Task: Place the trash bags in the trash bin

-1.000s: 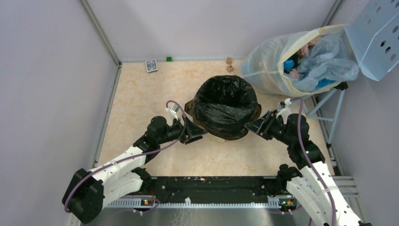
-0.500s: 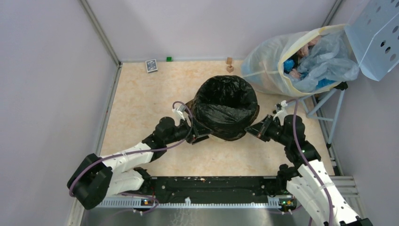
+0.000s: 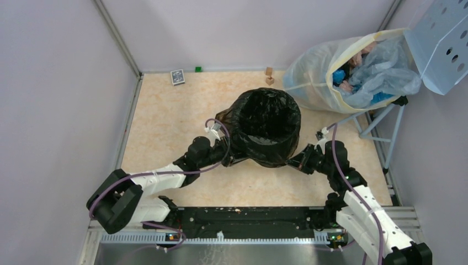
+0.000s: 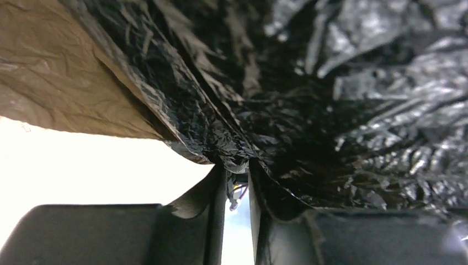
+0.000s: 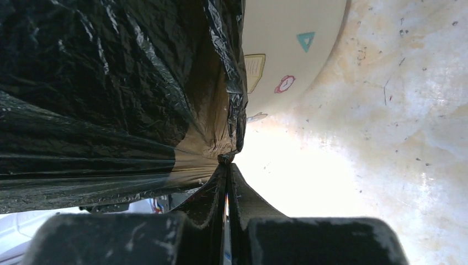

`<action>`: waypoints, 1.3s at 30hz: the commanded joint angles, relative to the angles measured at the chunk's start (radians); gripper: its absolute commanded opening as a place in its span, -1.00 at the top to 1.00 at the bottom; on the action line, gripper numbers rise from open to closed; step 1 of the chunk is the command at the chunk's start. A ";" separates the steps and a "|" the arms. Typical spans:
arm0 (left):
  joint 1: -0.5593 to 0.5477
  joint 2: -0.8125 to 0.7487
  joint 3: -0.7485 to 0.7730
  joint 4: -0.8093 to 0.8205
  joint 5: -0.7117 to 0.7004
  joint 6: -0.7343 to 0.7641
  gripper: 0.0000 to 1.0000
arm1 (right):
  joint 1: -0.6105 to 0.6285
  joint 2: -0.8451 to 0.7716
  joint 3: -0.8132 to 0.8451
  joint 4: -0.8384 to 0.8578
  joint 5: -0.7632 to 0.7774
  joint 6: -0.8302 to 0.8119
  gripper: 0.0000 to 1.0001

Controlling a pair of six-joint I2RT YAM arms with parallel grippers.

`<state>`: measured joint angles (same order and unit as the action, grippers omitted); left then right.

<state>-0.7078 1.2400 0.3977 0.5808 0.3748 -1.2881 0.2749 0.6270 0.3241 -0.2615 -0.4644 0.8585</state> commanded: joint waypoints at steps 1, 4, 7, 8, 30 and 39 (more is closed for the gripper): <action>-0.004 -0.001 0.004 0.034 -0.049 0.028 0.56 | 0.006 -0.014 0.028 0.026 0.038 -0.046 0.99; 0.001 -0.012 -0.002 -0.026 -0.096 0.053 0.70 | 0.006 -0.048 0.079 -0.040 0.080 -0.102 0.76; 0.016 -0.024 0.000 -0.088 -0.121 0.084 0.79 | 0.006 -0.079 0.169 -0.152 0.149 -0.189 0.40; 0.021 -0.028 0.004 -0.112 -0.128 0.098 0.82 | 0.006 -0.087 0.207 -0.196 0.177 -0.219 0.32; 0.047 -0.250 0.189 -0.790 -0.145 0.349 0.15 | 0.292 0.547 1.068 -0.497 0.318 -0.643 1.00; 0.047 -0.401 0.426 -1.063 -0.345 0.600 -0.26 | 0.412 0.862 1.149 -0.604 0.517 -0.656 1.00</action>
<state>-0.6655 0.8619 0.7158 -0.3496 0.1604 -0.8383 0.6811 1.4353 1.4624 -0.8074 -0.0505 0.2264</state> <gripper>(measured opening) 0.599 0.003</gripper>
